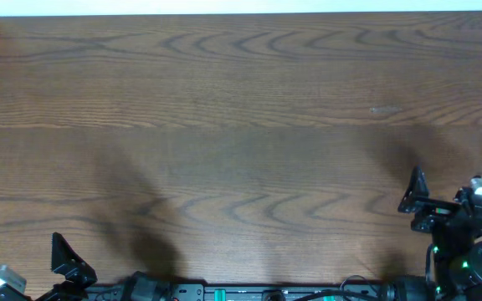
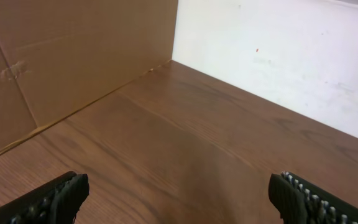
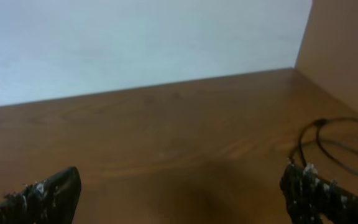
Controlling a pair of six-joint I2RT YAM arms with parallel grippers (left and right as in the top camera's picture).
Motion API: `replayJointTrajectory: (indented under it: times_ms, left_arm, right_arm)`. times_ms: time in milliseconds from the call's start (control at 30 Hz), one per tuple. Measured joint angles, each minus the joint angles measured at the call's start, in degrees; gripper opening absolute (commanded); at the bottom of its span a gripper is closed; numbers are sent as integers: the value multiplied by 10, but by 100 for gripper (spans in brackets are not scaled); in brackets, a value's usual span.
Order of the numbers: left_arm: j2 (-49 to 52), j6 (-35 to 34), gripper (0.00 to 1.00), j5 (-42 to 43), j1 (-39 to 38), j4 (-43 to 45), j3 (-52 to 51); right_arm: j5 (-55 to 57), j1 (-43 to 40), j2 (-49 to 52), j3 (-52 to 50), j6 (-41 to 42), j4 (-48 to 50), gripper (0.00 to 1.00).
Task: Untangle cables
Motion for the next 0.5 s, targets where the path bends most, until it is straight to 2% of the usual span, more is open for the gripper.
replayJointTrajectory:
  times_ms: [233, 500]
  left_arm:
    - [0, 0, 98, 0, 0, 0, 0]
    - [0, 0, 98, 0, 0, 0, 0]
  right_arm:
    - [-4, -27, -46, -1, 0, -77, 99]
    - [-5, -35, -99, -2, 0, -78, 99]
